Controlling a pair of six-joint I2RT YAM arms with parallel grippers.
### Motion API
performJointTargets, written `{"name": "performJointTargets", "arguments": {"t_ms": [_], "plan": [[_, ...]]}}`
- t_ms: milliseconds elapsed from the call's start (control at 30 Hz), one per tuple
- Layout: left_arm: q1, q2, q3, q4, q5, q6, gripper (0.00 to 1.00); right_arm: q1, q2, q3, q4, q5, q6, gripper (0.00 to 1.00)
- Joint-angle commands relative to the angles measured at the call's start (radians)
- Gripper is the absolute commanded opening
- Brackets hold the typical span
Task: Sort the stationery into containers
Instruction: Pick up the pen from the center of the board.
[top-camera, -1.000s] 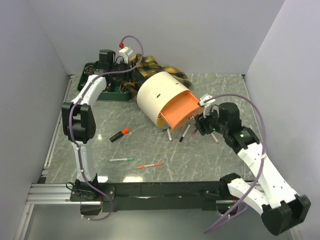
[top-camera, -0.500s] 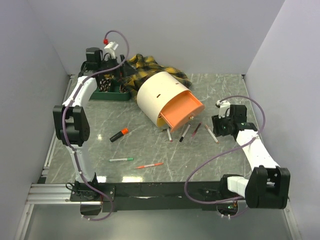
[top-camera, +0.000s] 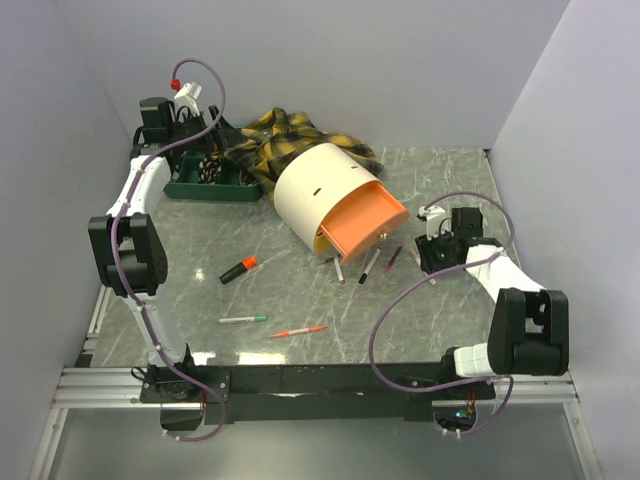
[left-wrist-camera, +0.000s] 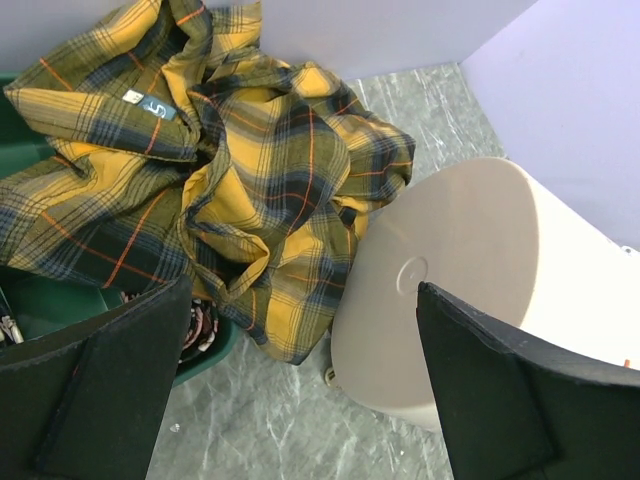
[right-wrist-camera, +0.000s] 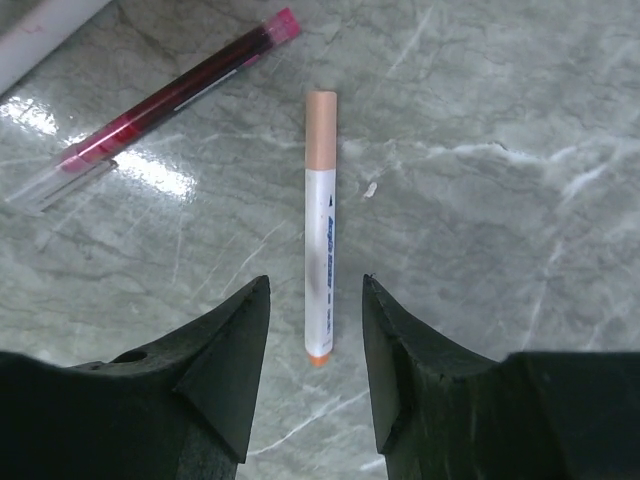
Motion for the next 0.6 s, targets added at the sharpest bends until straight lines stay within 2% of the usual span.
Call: {"name": "performJointTargets", "arguments": {"t_ms": [0,367,433,467,567], "plan": [[0.003,-0.068,-0.004,0.013,-0.012,0.019,1.0,-0.008,0.033,-0.001,0.06,-0.024,-0.051,0.48],[0.003,-0.063,-0.001,0.005,-0.03,0.034,0.99,-0.009,0.189,0.072,0.0,0.02,-0.081,0.39],[0.003,-0.063,-0.002,0.004,-0.031,0.039,0.99,-0.009,0.198,0.065,-0.008,0.012,-0.103,0.32],[0.003,-0.065,-0.002,0.001,-0.033,0.042,0.99,-0.009,0.198,0.063,-0.011,0.011,-0.121,0.23],[0.003,-0.063,-0.007,0.004,-0.033,0.042,0.99,-0.012,0.197,0.046,-0.019,0.014,-0.126,0.06]]}}
